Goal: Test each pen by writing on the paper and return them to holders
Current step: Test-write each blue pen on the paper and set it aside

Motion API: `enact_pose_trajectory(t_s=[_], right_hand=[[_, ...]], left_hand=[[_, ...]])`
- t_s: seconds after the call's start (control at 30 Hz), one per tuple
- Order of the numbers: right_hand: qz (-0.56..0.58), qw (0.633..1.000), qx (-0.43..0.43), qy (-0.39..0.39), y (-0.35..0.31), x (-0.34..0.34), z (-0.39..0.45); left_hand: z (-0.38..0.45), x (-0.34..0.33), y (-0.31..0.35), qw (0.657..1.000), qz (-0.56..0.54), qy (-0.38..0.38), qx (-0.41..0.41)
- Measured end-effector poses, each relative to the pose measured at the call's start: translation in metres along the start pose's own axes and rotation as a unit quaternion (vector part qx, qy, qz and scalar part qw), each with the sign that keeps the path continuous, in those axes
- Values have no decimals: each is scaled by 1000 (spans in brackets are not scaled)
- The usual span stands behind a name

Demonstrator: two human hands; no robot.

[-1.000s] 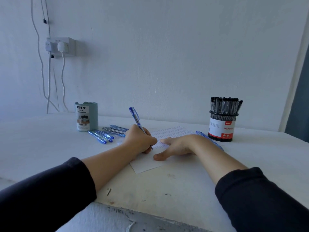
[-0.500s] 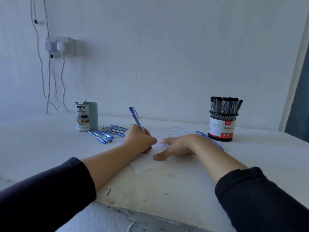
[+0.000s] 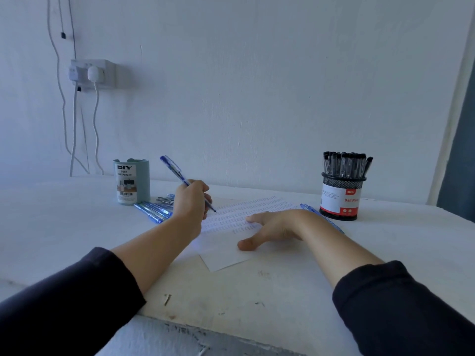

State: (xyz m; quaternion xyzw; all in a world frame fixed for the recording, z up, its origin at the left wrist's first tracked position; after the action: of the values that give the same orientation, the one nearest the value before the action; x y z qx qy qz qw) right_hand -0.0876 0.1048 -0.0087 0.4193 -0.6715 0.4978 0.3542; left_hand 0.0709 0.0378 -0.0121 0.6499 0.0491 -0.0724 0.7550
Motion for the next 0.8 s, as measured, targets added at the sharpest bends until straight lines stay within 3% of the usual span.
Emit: enact_pose_trajectory(t_s=[0.17, 0.57, 0.7, 0.8], right_hand=[[11, 1000, 8, 8, -2, 1, 0], [25, 994, 31, 100, 2, 3, 9], [-90, 979, -59, 175, 16, 15, 6], [-130, 969, -130, 165, 37, 22, 5]], left_hand=[[-1, -1, 1, 998, 50, 2, -39], [1, 1, 1, 999, 12, -18, -35], [2, 1, -1, 999, 16, -37, -21], [1, 1, -2, 999, 25, -46, -15]])
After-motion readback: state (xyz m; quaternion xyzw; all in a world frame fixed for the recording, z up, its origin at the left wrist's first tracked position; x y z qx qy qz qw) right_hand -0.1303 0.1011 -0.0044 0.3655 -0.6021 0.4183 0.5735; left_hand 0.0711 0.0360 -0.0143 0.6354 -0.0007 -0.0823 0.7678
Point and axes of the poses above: each hand's wrist, its own z-axis towards the middle knuckle, its own x-axis out of the back of the hand, y = z × x, the point moved 1 cm from there along z, towards the middle knuckle, and after that the axes turned 1 degree about x, right-handed, at the moved point
